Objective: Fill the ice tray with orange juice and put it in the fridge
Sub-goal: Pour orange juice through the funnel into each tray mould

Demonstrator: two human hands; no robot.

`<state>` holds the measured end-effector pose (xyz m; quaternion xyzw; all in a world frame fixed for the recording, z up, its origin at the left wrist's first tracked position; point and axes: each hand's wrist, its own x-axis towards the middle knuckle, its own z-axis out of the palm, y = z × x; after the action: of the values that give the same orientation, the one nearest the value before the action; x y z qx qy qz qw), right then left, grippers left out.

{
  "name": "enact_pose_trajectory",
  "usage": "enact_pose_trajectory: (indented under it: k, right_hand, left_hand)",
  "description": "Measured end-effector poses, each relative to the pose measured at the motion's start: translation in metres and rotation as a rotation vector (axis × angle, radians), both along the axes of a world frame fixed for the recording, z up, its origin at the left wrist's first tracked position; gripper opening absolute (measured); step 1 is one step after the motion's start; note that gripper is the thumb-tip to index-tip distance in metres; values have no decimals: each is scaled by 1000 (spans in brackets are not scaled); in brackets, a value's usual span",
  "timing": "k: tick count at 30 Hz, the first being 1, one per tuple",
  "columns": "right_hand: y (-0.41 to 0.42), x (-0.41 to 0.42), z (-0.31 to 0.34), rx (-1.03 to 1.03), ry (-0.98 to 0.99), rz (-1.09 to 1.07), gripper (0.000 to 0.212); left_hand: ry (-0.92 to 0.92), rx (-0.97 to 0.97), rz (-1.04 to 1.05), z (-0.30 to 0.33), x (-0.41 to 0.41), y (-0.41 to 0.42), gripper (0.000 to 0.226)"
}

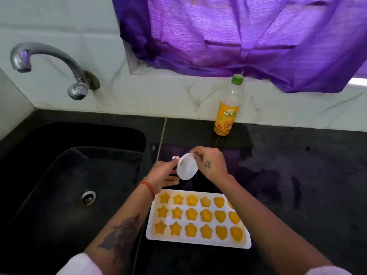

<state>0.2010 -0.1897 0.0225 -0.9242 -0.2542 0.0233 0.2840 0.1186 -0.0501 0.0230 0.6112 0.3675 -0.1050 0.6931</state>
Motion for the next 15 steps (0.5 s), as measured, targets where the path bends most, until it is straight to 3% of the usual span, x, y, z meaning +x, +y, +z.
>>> enact_pose_trajectory:
  k: [4, 15]
  right_hand:
    - [-1, -7, 6, 89, -93, 20, 18]
    - [0, -4, 24, 380, -142, 77, 25]
  left_hand:
    - [-86, -102, -38, 2, -4, 8, 46]
    - [-213, 0, -103, 25, 34, 34, 26]
